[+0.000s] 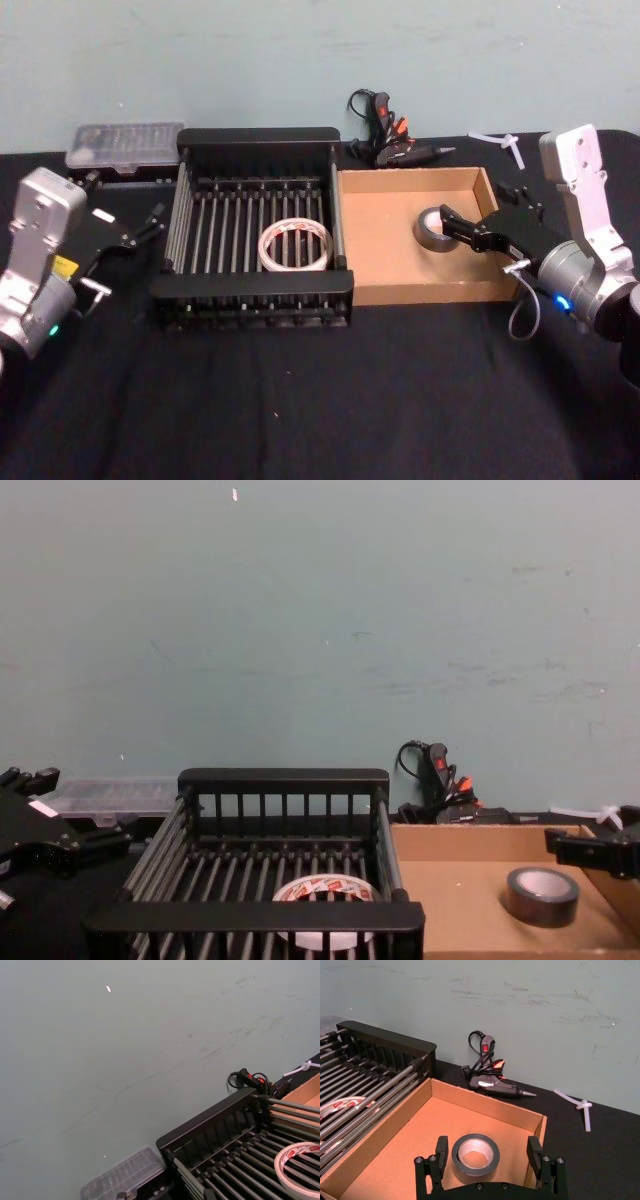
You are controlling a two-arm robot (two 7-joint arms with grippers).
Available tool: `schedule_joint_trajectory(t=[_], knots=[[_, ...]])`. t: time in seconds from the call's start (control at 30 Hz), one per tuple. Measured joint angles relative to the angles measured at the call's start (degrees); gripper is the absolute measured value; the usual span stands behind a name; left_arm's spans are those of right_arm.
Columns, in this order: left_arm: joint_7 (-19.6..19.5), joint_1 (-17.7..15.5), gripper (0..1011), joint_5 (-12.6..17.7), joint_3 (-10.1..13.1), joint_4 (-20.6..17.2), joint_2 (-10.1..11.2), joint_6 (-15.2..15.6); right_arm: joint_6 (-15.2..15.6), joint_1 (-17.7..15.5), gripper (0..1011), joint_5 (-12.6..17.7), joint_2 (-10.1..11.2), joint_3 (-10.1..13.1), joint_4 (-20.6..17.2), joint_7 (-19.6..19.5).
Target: Pick up the white tape and place it into the black box , Pick up the silver tape and place it into the brown box.
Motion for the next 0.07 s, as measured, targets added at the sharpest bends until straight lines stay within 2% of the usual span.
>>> schedule_joint_trajectory(t=[0.07], knots=[[0.0,0.0,1002,0.0,0.0,0.0,0.0,0.0,0.0,0.0,1000,0.0,0.0,0.0,0.0,0.0]])
